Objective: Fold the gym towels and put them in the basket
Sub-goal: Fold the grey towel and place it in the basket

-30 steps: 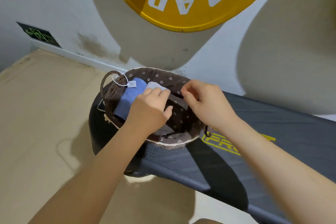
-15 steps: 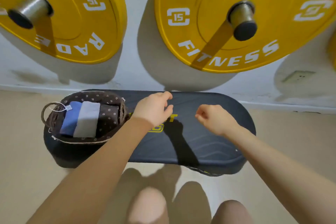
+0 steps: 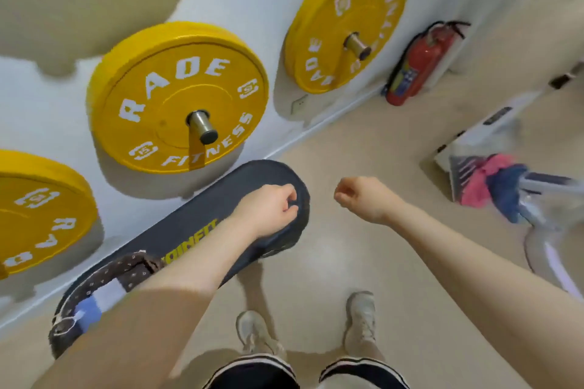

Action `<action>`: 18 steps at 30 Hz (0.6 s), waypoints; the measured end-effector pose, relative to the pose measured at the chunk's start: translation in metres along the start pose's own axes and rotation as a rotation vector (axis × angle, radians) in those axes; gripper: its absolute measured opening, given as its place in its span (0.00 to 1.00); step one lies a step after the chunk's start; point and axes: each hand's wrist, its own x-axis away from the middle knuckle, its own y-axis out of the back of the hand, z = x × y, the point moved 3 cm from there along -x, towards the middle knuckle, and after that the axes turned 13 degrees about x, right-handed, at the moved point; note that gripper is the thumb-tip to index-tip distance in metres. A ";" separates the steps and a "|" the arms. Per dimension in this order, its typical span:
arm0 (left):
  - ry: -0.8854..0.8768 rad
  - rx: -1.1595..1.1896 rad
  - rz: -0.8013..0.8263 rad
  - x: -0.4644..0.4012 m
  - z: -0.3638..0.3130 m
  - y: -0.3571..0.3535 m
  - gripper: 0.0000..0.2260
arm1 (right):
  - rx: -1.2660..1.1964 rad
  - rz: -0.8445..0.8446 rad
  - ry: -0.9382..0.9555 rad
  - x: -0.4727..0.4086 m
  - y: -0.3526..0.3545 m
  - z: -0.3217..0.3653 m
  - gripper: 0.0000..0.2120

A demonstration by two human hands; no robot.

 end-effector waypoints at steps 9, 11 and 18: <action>-0.337 -0.137 0.264 -0.051 -0.203 -0.111 0.13 | -0.293 -0.121 -0.449 0.175 -0.024 -0.191 0.11; -0.385 -0.139 0.286 -0.059 -0.255 -0.153 0.13 | -0.323 -0.147 -0.516 0.219 -0.026 -0.245 0.09; -0.566 -0.168 0.336 -0.075 -0.447 -0.275 0.12 | -0.375 -0.271 -0.694 0.367 -0.017 -0.416 0.04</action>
